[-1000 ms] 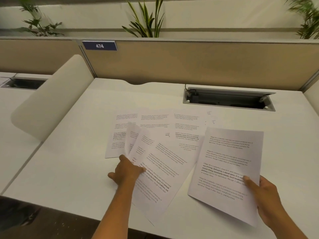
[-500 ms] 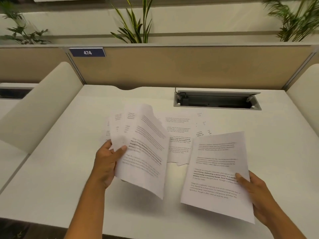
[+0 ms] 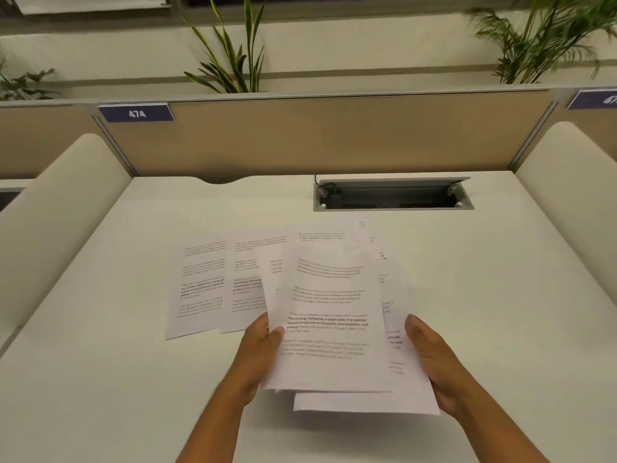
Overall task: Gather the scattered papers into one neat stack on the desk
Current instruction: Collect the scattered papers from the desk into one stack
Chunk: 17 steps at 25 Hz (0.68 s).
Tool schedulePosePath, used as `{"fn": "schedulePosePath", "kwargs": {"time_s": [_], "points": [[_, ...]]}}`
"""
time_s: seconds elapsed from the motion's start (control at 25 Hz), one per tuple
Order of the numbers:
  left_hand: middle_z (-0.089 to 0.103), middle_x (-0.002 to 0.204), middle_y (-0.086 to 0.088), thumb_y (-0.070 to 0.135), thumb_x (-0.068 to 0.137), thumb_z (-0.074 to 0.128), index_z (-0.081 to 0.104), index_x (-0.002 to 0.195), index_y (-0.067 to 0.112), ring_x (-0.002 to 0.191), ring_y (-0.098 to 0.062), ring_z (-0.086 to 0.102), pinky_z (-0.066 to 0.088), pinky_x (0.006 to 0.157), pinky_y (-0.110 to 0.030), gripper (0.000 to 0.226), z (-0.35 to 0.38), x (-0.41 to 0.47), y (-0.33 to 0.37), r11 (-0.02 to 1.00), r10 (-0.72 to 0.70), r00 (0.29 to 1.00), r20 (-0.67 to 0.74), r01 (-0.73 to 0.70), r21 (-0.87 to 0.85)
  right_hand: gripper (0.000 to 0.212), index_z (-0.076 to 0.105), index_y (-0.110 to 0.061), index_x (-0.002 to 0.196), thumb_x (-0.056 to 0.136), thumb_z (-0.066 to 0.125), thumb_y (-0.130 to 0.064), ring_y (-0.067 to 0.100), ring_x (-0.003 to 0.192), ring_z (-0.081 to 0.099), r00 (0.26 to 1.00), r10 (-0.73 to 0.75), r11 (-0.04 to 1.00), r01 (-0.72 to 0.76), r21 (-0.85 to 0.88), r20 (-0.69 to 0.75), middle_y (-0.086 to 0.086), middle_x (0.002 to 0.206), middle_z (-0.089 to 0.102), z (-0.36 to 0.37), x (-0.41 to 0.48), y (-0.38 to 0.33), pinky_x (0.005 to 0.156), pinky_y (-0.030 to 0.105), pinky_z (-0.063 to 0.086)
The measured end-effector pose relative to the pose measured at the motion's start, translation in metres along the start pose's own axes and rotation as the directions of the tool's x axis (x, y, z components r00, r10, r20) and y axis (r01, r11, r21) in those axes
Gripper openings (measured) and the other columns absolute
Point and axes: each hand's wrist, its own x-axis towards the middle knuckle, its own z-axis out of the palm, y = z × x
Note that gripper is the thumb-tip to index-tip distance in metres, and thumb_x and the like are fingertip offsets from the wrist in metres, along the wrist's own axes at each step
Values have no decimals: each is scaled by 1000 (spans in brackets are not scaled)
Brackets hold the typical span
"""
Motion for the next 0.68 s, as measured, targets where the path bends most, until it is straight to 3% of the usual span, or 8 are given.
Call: {"fn": "schedulePosePath", "kwargs": {"time_s": [0.12,0.24,0.32,0.44,0.48,0.56,0.68], "points": [[82,119,18,28,114,47,71,124,36,106,-11,80,63,84,-30,27,3,-3,0,999,-35,999,32,35,7,51,61,-27,145,102,65,-54,48,129,66,999,-13,1000,13,15,32,15,147,67,-4,0,-4,98,67,57],[82,122,13,33,115,43,71,125,39,105,-11,81,63,89,-36,30,14,-9,-1,995,-90,990,111,94,-34,42,64,-27,142,101,74,-30,48,127,67,999,-29,999,30,-15,36,17,146,67,-6,3,-4,98,64,58],[78,127,17,44,114,43,59,135,46,109,-14,79,64,86,-37,26,24,-13,-1,988,-116,981,156,130,-82,44,63,-25,142,100,75,-18,49,126,67,999,-16,1000,16,-4,34,19,144,68,-6,3,-2,97,64,59],[60,135,27,52,110,48,35,144,54,117,-9,68,62,83,-30,36,35,-14,2,988,-107,985,136,121,-99,47,61,-21,145,99,75,-21,47,124,69,999,-17,999,18,-41,28,18,141,71,-4,1,-5,97,62,60],[62,139,23,44,112,50,44,147,44,119,-10,68,61,90,-33,36,38,-11,2,993,-79,990,117,89,-82,46,62,-22,144,100,75,-24,43,123,71,999,-38,995,39,-96,12,14,139,73,-2,0,-8,98,60,60],[74,136,10,25,112,51,64,134,31,116,-12,74,63,97,-37,26,44,-7,5,999,-13,997,82,16,-37,37,67,-30,137,101,72,-26,31,117,76,990,-136,954,119,-276,-42,4,134,76,3,-2,-18,96,52,63],[80,121,9,19,111,53,67,123,35,105,-11,78,66,81,-28,24,52,-13,27,992,113,994,17,-111,-63,23,73,-40,120,102,70,-27,16,103,81,924,-339,878,242,-414,-179,-4,122,81,15,-5,-33,82,37,68]]}}
